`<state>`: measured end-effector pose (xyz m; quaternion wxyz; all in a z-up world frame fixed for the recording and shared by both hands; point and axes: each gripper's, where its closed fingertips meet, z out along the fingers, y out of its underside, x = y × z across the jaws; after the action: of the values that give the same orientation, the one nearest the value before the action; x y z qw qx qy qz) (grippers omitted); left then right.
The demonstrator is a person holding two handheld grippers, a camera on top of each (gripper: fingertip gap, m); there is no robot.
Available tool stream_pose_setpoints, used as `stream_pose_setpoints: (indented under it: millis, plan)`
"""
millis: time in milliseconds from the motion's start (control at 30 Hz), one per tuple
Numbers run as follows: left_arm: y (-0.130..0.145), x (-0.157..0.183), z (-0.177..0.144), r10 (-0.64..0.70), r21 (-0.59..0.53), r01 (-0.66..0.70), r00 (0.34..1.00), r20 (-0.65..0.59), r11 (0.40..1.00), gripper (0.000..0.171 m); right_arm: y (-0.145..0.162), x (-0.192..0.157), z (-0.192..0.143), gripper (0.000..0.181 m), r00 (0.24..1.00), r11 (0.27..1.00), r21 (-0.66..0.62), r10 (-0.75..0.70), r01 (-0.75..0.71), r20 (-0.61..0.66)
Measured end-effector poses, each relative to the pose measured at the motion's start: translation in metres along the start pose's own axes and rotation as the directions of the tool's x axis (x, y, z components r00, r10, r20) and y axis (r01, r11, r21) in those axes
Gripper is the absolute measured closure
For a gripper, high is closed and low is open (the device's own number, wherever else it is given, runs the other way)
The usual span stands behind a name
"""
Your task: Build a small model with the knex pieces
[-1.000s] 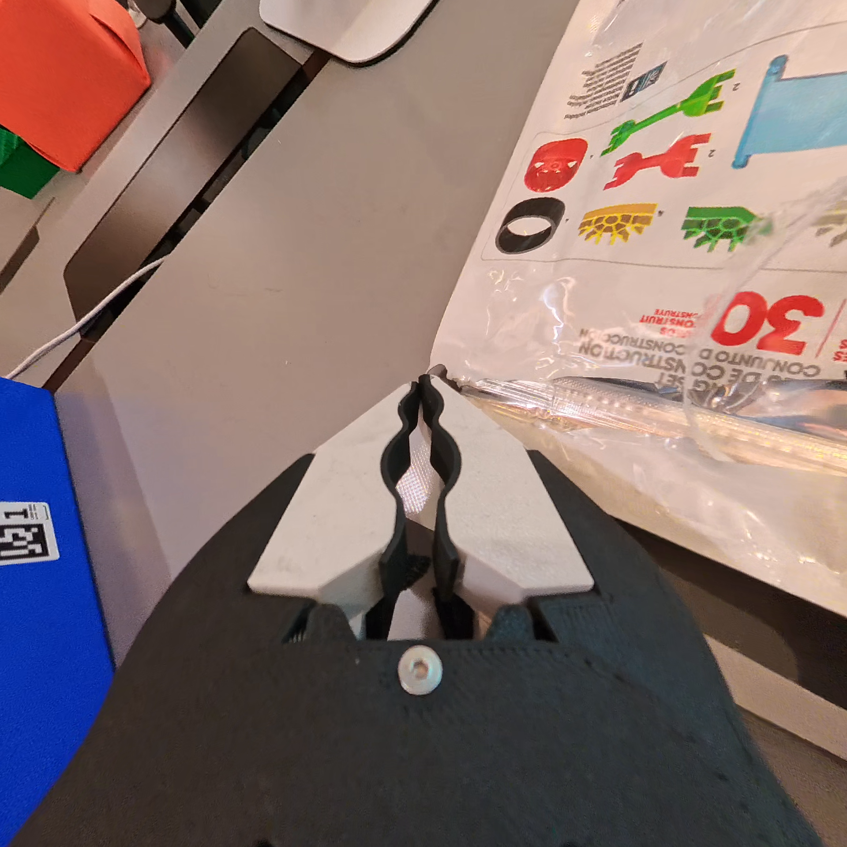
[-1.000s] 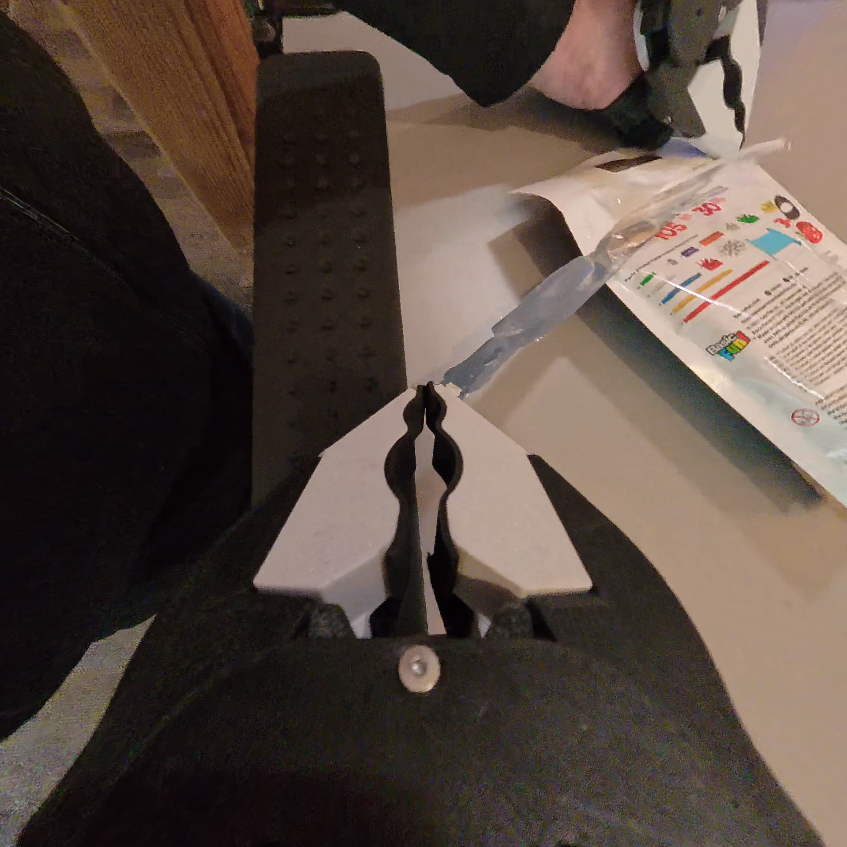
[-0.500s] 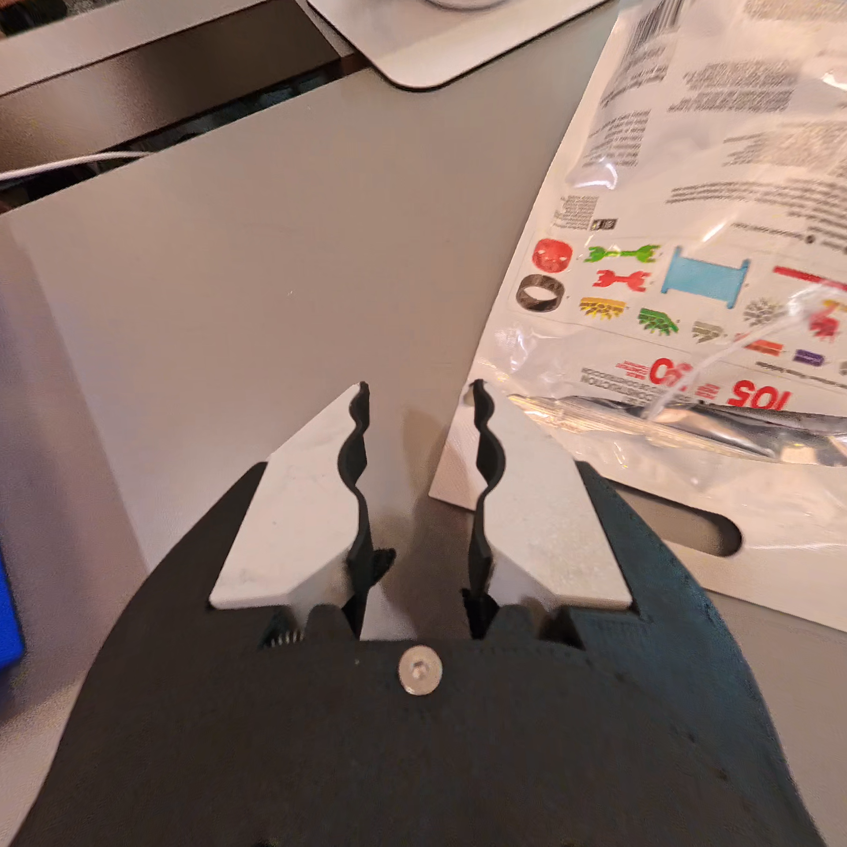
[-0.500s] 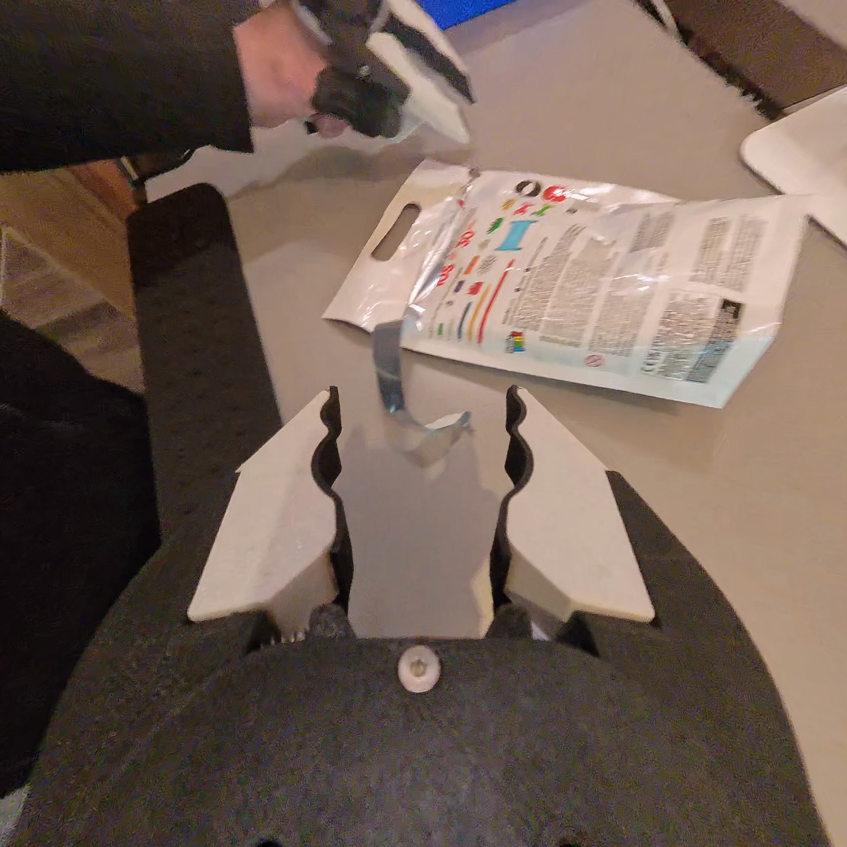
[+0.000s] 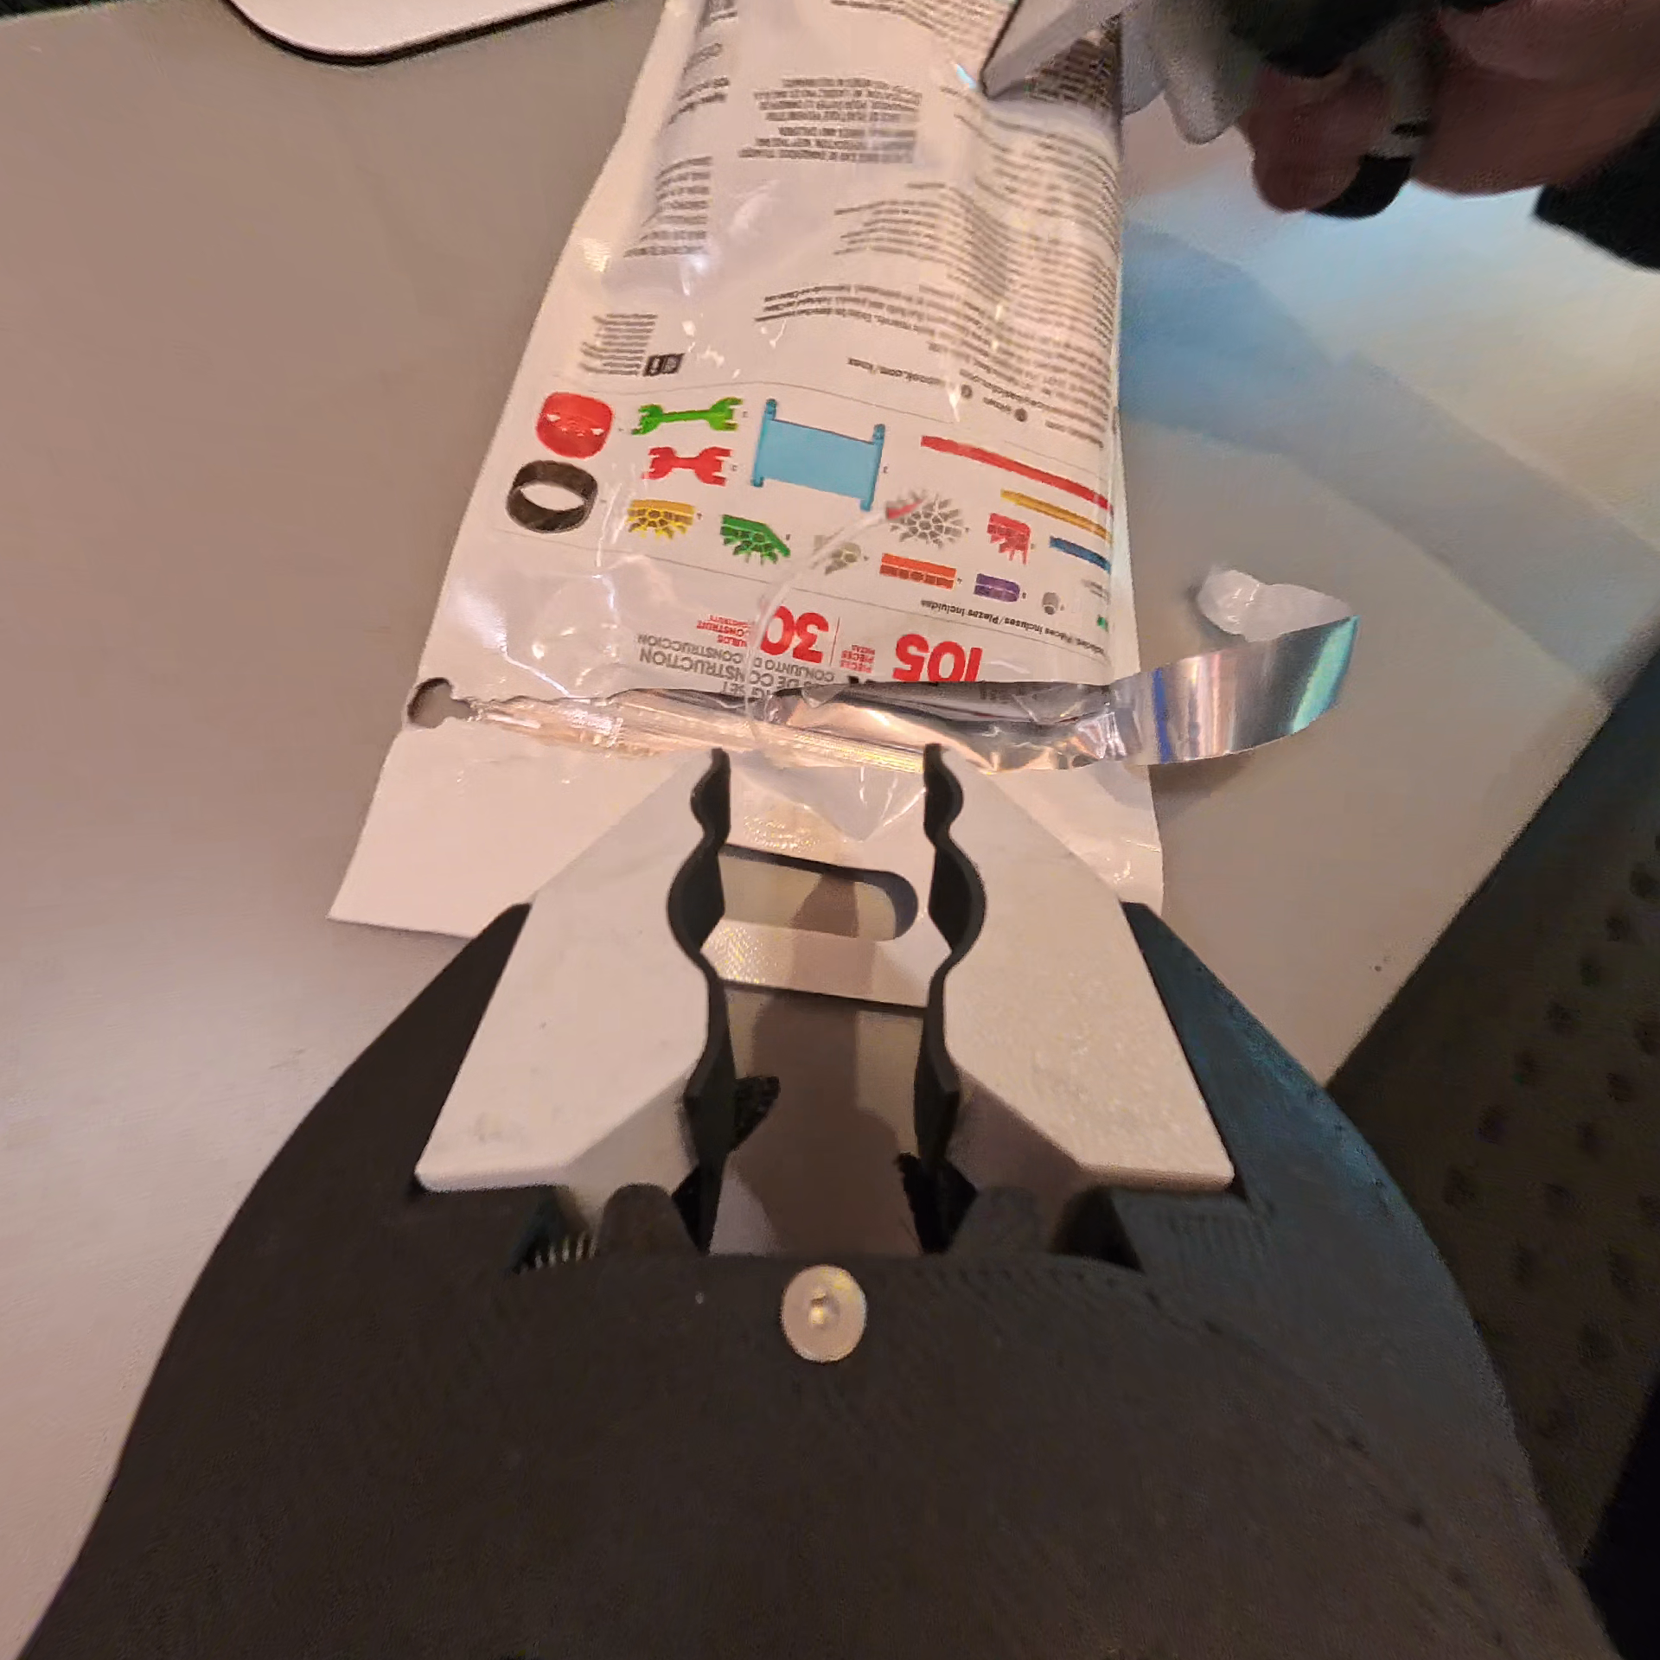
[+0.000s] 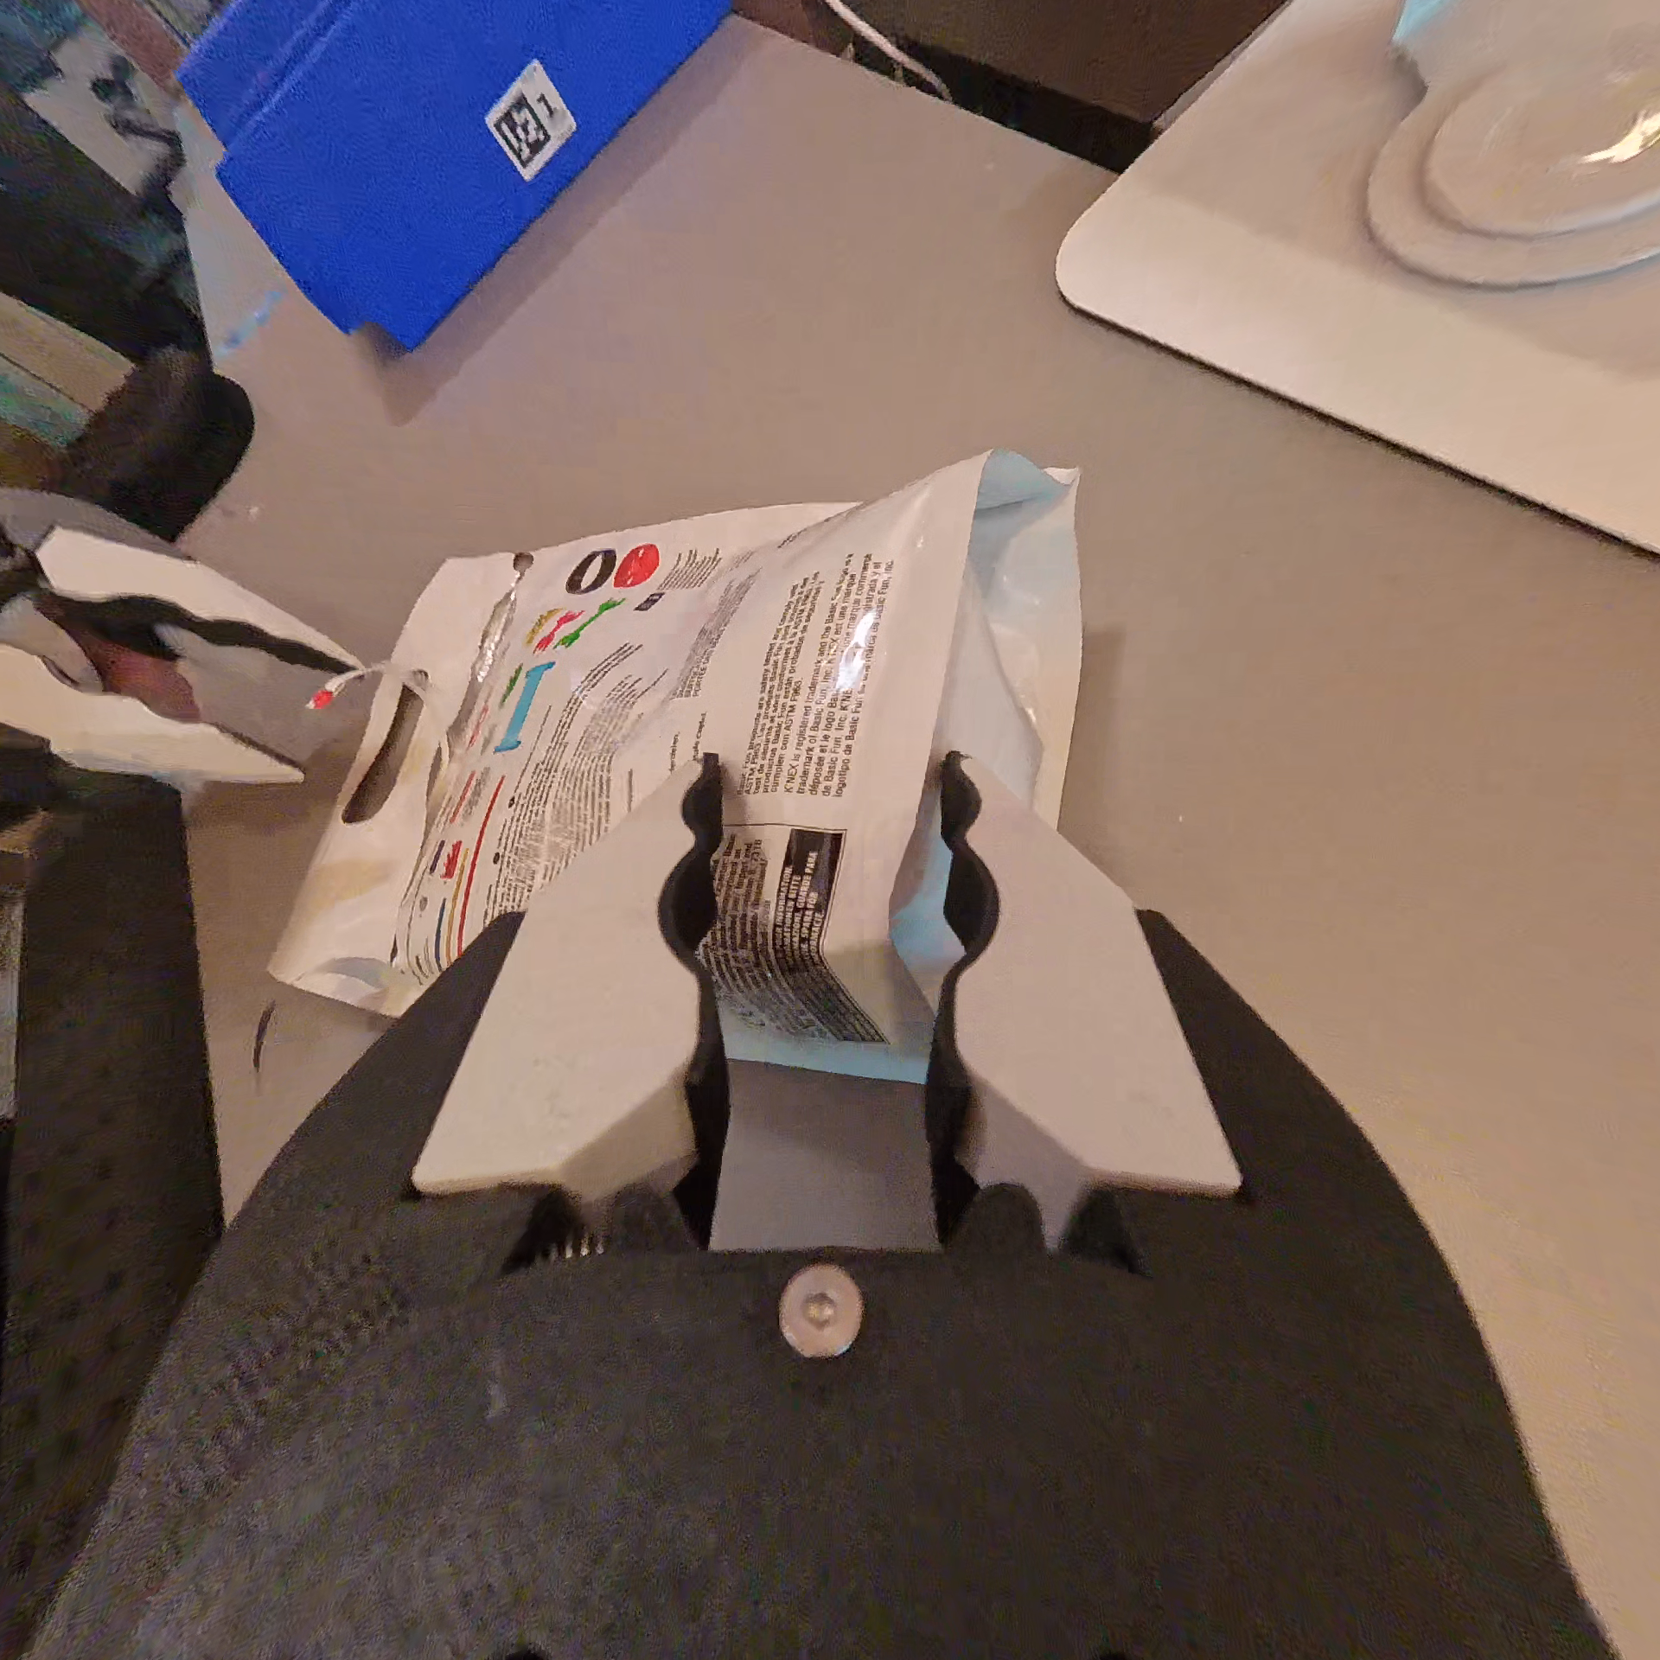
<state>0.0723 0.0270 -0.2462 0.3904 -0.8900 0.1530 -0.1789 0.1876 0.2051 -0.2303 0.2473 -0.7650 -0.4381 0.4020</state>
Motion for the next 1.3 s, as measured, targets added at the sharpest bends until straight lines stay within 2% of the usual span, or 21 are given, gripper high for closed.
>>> stream_pose_setpoints:
  millis: [133, 233, 333, 533, 633, 833, 867, 1000, 1133, 1233, 1300]
  plan:
    - [0.009, 0.005, 0.008, -0.015, -0.031, 0.015, 1.0, 0.003, 0.999, 0.134, 0.003, 0.004, -0.002, 0.154, 0.998, 0.997, 0.056, 0.059, -0.061, 0.035]
    - [0.009, 0.005, 0.011, -0.031, -0.026, 0.032, 0.999, 0.008, 0.999, 0.135, 0.006, 0.007, -0.005, 0.165, 0.979, 0.979, 0.101, 0.167, -0.179, 0.114]
    - [-0.003, 0.002, 0.011, -0.049, 0.018, 0.049, 0.999, 0.002, 0.999, 0.138, 0.006, 0.007, -0.005, 0.165, 0.972, 0.972, 0.119, 0.187, -0.204, 0.141]
    - [-0.018, -0.02, 0.024, -0.127, 0.025, 0.126, 0.991, 0.048, 0.992, 0.137, 0.006, 0.008, -0.005, 0.165, 0.963, 0.961, 0.145, 0.21, -0.235, 0.169]
    - [-0.016, -0.031, 0.033, -0.174, 0.007, 0.174, 0.982, 0.076, 0.985, 0.133, 0.007, 0.008, -0.005, 0.165, 0.961, 0.96, 0.146, 0.213, -0.239, 0.174]
    - [-0.022, -0.029, 0.058, -0.332, -0.015, 0.331, 0.943, -0.021, 0.943, 0.132, 0.008, 0.008, -0.006, 0.165, 0.954, 0.952, 0.162, 0.226, -0.259, 0.194]
    - [-0.021, -0.031, 0.06, -0.338, -0.018, 0.338, 0.941, -0.006, 0.941, 0.131, 0.008, 0.008, -0.005, 0.165, 0.953, 0.951, 0.163, 0.228, -0.262, 0.197]
    - [-0.024, -0.044, 0.063, -0.443, 0.009, 0.444, 0.896, -0.019, 0.896, 0.148, 0.009, 0.008, -0.006, 0.166, 0.946, 0.943, 0.174, 0.245, -0.284, 0.214]
    - [-0.026, -0.048, 0.064, -0.457, 0.01, 0.457, 0.889, -0.023, 0.889, 0.153, 0.009, 0.007, -0.006, 0.167, 0.945, 0.94, 0.178, 0.251, -0.29, 0.21]
    - [-0.031, -0.047, 0.062, -0.489, 0.036, 0.493, 0.869, -0.079, 0.87, 0.165, 0.01, 0.005, -0.009, 0.168, 0.952, 0.942, 0.188, 0.243, -0.277, 0.186]
    - [-0.03, -0.045, 0.062, -0.468, 0.03, 0.472, 0.88, -0.082, 0.881, 0.169, 0.013, 0.002, -0.013, 0.169, 0.96, 0.947, 0.192, 0.229, -0.258, 0.161]
